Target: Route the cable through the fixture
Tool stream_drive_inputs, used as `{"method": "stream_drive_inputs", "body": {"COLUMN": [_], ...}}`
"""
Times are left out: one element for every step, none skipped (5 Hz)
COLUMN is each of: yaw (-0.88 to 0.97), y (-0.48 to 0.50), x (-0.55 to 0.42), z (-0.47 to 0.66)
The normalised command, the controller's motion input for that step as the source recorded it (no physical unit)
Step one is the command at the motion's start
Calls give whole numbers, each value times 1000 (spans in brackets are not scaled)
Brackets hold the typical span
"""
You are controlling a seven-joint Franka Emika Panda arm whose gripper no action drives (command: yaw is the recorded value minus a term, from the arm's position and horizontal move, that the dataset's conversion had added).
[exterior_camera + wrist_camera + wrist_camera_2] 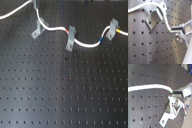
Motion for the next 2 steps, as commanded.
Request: {"method": "stream_drive_inputs", "body": {"yaw": [0,0], "y": [43,2], "x": [78,4], "z": [438,116]}}
